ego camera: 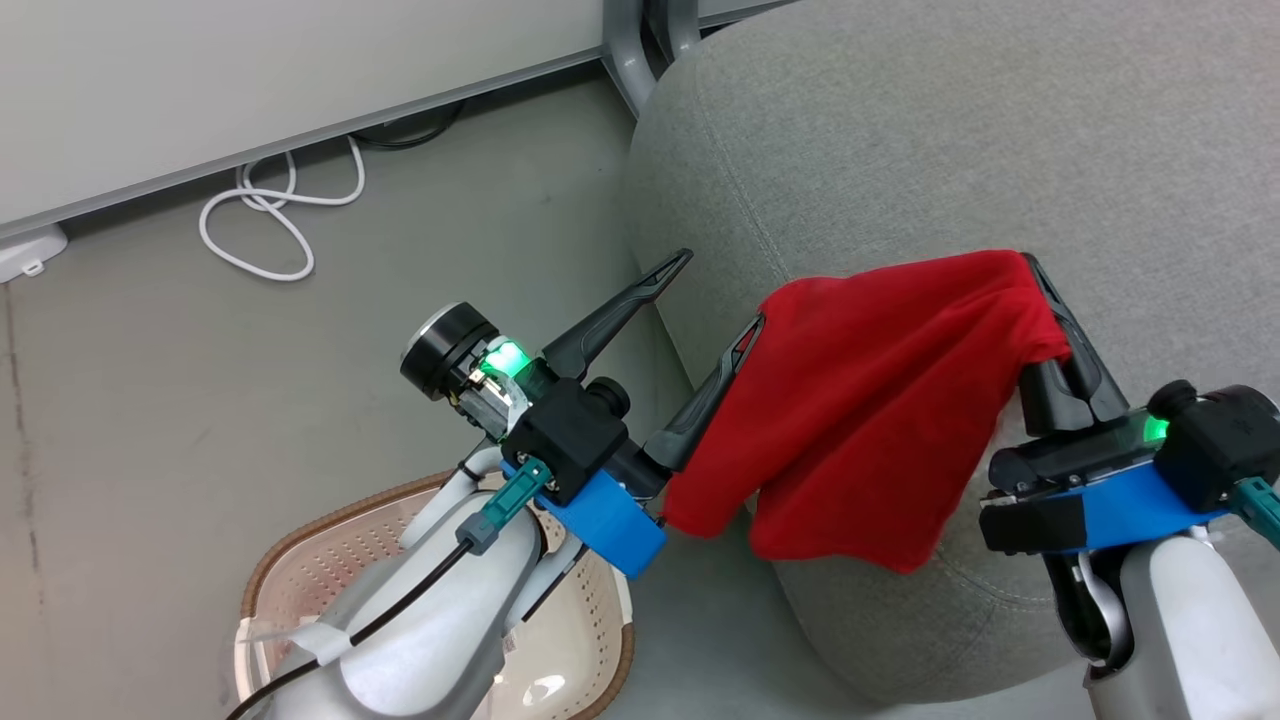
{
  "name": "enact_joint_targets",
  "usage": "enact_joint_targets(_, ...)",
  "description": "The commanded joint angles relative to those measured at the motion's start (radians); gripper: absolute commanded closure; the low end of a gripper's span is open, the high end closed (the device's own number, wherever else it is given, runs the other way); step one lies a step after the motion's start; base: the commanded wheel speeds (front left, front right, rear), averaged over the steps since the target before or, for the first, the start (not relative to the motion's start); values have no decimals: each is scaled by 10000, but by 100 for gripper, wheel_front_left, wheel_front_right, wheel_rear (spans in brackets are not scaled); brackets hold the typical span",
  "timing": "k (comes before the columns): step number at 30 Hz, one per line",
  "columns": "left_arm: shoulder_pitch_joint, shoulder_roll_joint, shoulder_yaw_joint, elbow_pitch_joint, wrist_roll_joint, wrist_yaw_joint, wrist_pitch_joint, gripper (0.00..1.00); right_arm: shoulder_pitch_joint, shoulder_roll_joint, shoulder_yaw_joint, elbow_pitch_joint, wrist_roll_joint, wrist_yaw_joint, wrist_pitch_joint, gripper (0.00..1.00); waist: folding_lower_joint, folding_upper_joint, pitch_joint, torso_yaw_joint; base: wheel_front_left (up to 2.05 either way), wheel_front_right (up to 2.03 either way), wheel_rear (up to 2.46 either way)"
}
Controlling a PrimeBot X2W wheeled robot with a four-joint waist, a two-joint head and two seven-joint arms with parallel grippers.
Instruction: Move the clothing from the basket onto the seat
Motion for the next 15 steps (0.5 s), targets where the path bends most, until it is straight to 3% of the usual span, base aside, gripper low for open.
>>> enact_joint_targets(1,-185,36,18,29,41,-9,-27,0,105,13,-78,-57,-55,1,-8,100,0,-1,5,-34,0,0,0)
enact_joint_targets(15,-410,82,-78,60,56,20,-25,0,-832,-180,-979,-552,-177,1,-8,100,0,-1,377,-23,0,0,0)
